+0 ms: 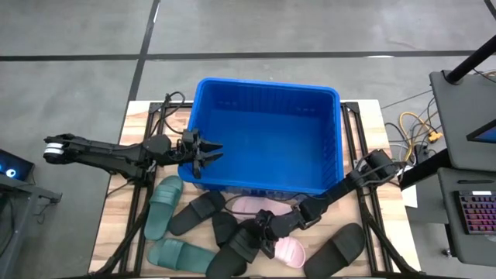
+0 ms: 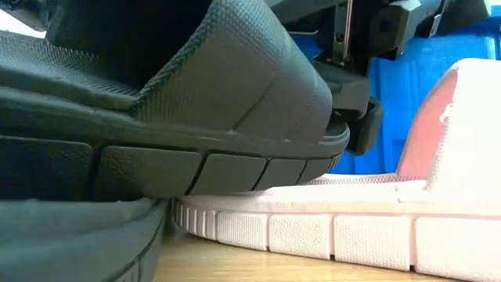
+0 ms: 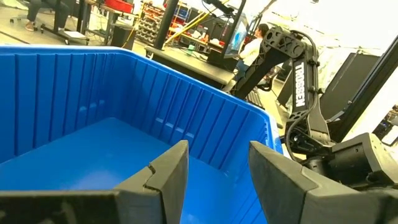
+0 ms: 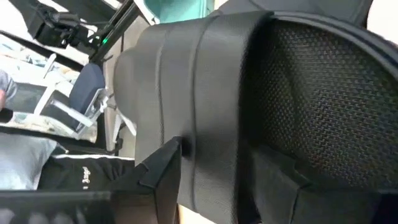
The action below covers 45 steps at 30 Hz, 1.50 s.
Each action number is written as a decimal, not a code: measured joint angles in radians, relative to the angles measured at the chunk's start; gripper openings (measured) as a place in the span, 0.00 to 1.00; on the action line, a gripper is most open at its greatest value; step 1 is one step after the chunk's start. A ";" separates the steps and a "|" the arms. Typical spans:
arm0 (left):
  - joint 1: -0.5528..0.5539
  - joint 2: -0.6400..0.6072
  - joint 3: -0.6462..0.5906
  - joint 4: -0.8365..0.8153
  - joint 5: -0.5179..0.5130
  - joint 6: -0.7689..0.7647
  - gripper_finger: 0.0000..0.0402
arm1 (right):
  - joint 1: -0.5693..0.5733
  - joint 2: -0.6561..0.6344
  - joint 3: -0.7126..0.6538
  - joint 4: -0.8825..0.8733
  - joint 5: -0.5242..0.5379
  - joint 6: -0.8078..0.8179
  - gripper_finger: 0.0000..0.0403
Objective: Pick and place slides into bin
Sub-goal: Put the top right black slide into the blue bin
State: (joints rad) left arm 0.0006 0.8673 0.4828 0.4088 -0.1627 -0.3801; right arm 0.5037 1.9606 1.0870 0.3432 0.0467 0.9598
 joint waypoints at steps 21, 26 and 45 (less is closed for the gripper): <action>0.000 -0.005 0.000 -0.001 0.001 -0.003 0.38 | 0.000 -0.022 0.001 0.080 -0.026 -0.026 0.03; 0.000 -0.027 0.000 0.000 0.001 -0.004 0.38 | 0.000 -0.057 0.000 0.086 0.009 -0.051 0.03; -0.001 -0.245 0.000 -0.002 0.117 -0.005 0.38 | 0.011 -0.326 0.000 0.073 0.119 -0.265 0.03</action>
State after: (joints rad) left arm -0.0001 0.6226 0.4828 0.4070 -0.0459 -0.3855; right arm 0.5144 1.6349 1.0874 0.4157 0.1658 0.6945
